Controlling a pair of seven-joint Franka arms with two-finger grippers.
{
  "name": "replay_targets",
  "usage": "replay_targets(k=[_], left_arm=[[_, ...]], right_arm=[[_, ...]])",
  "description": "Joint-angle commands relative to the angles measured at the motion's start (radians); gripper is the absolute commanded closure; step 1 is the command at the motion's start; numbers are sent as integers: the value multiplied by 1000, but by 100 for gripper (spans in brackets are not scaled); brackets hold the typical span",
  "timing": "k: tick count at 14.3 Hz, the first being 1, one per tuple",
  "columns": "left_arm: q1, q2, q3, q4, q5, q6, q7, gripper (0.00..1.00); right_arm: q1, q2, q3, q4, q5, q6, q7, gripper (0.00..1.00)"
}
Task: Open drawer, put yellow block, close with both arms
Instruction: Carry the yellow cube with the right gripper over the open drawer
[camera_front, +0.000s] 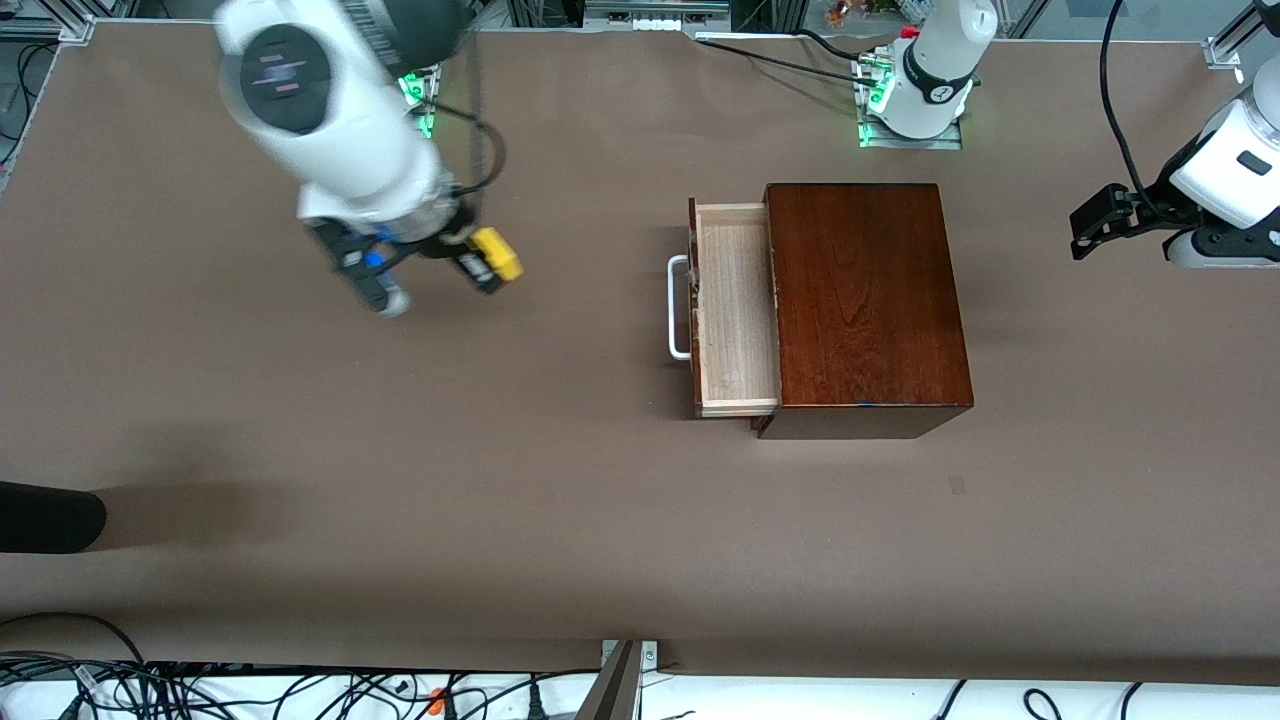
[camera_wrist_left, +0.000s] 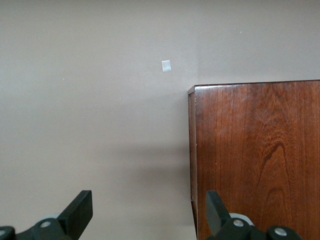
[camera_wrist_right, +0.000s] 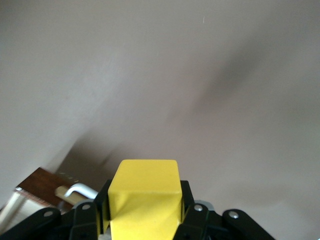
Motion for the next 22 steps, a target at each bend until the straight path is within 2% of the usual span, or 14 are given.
replay_targets(k=[1, 5, 7, 13, 22], left_arm=[[1, -10, 3, -5, -22, 3, 19, 0], [1, -10, 3, -5, -22, -5, 19, 0], [3, -9, 3, -2, -22, -8, 21, 0], [3, -9, 3, 1, -22, -10, 21, 0], [1, -9, 3, 1, -22, -14, 21, 0]], right_arm=[[99, 90, -10, 97, 9, 33, 261, 100], [208, 245, -10, 274, 9, 81, 546, 100], [246, 293, -10, 311, 9, 139, 638, 100], [322, 385, -10, 312, 9, 320, 780, 100], [340, 531, -10, 311, 9, 402, 812, 100]])
